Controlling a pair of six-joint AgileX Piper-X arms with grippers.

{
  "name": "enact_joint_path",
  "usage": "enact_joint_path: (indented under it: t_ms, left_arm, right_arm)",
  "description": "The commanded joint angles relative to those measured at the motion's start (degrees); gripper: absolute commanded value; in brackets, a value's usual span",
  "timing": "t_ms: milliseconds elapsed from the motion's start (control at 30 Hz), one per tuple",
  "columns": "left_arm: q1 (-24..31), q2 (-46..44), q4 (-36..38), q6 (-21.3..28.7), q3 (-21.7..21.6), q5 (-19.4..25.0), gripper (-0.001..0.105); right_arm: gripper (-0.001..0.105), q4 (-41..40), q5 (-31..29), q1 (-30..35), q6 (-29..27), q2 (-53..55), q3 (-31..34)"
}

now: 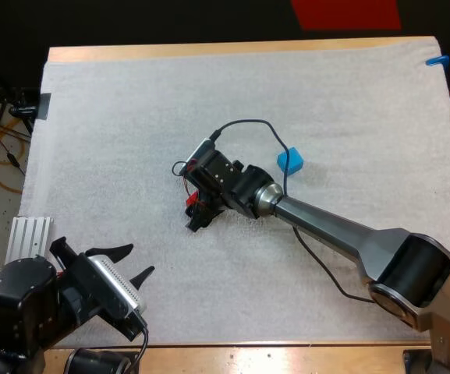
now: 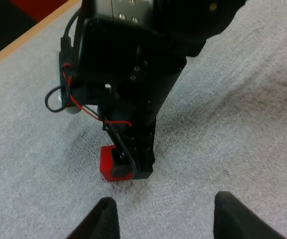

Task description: Stack red cube on blue cube

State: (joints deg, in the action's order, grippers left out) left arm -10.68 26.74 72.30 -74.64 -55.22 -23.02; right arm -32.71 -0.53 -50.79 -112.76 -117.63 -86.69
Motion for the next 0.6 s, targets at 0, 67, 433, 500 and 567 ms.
enact_joint_path:
  t_ms: [0,67,433,500,567]
  left_arm:
    - [-0.11,-0.13,0.19,-0.47,-0.06,-0.57,0.044]
    - [-0.11,-0.13,0.19,-0.47,-0.06,-0.57,0.044]
    - [-0.11,-0.13,0.19,-0.47,-0.06,-0.57,0.044]
    - [-0.11,-0.13,0.19,-0.47,-0.06,-0.57,0.044]
    - [-0.11,-0.13,0.19,-0.47,-0.06,-0.57,0.044]
  right_arm:
    - [0.071,0.9,-0.39,-0.03,0.39,-0.13,-0.6]
    - [0.071,1.11,-0.53,-0.03,0.71,-0.71,-0.6]
    - [0.039,0.72,-0.31,-0.03,2.38,-1.88,-1.12]
    - [0.033,0.48,-0.31,-0.03,3.37,-1.88,-1.54]
    - [0.032,-0.86,-0.31,-0.03,3.96,-1.62,-2.62]
